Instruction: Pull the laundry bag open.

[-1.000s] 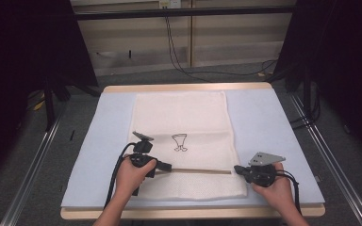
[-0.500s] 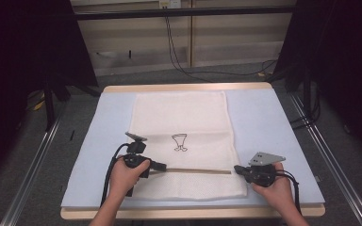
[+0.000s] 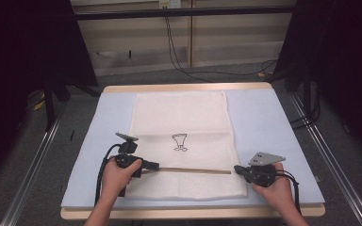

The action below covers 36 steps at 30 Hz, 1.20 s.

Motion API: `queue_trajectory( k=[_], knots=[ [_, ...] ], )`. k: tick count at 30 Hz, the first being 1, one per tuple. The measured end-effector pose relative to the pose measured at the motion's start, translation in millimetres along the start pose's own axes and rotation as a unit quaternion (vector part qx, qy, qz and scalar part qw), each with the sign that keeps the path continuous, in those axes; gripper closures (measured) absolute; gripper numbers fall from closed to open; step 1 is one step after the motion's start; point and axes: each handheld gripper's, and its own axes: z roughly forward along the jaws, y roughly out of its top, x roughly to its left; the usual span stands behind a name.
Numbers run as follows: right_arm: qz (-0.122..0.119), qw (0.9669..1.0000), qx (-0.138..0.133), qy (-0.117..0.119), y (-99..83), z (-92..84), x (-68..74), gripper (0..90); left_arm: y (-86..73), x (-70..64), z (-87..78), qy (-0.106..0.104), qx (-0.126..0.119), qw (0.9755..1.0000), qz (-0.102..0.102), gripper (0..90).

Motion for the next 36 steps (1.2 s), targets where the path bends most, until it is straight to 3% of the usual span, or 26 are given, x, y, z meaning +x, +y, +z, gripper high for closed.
queue_trajectory(
  k=[3,4,5,9,12,16,17,20,23,24,27,29,32,34,36],
  knots=[
    [0.001,1.0000,0.000,0.000,0.0,-0.1,0.1,90.0,-2.0,2.9,-6.3,0.012,-0.005,0.9999,-0.002,87.3],
    [0.001,1.0000,0.000,0.000,0.0,-0.1,0.2,90.0,-2.9,4.2,-8.2,0.006,-0.004,1.0000,-0.004,87.3],
    [0.001,1.0000,0.000,0.000,0.0,-0.1,0.1,90.0,-3.1,6.1,-9.9,0.013,-0.005,0.9999,0.002,87.3],
    [0.004,1.0000,0.000,0.001,0.0,-0.1,-0.1,90.0,-6.9,10.8,-17.3,0.012,-0.012,0.9998,-0.011,87.3],
    [0.003,1.0000,0.000,0.000,-0.1,-0.1,0.0,90.0,-8.3,14.2,-21.9,0.017,-0.014,0.9997,-0.009,87.3],
    [0.004,1.0000,0.000,0.001,-0.1,-0.1,0.0,90.0,-10.3,17.6,-26.3,0.005,-0.021,0.9997,-0.013,87.3],
    [0.004,1.0000,0.000,0.001,-0.1,-0.1,-0.1,90.0,-10.5,16.9,-26.9,0.013,-0.020,0.9996,-0.012,87.3],
    [0.004,1.0000,0.000,0.002,-0.1,-0.1,-0.4,90.0,-10.3,17.5,-28.3,0.010,-0.023,0.9996,-0.011,87.3],
    [0.003,1.0000,0.000,0.001,-0.1,-0.1,-0.3,90.0,-10.8,20.9,-33.4,0.030,-0.026,0.9992,-0.006,87.4],
    [0.004,1.0000,0.000,0.001,-0.1,-0.2,-0.1,90.0,-11.8,22.5,-35.9,0.020,-0.030,0.9992,-0.016,87.3],
    [0.004,1.0000,0.000,0.002,-0.1,-0.2,-0.2,90.0,-13.8,27.4,-42.9,0.025,-0.036,0.9989,-0.017,87.3],
    [0.004,1.0000,0.000,0.002,-0.1,-0.1,-0.4,90.0,-14.5,28.2,-45.0,0.012,-0.038,0.9990,-0.019,87.3],
    [0.004,1.0000,0.000,0.001,0.0,-0.2,-0.2,90.0,-14.0,29.5,-46.7,0.022,-0.036,0.9991,-0.007,87.3],
    [0.004,1.0000,0.000,0.001,0.0,-0.1,-0.1,90.0,-14.4,30.1,-47.4,0.013,-0.039,0.9990,-0.015,87.3],
    [0.004,1.0000,0.000,0.001,0.0,-0.1,-0.1,90.0,-15.5,31.5,-49.6,0.020,-0.039,0.9988,-0.021,87.4]
  ],
)
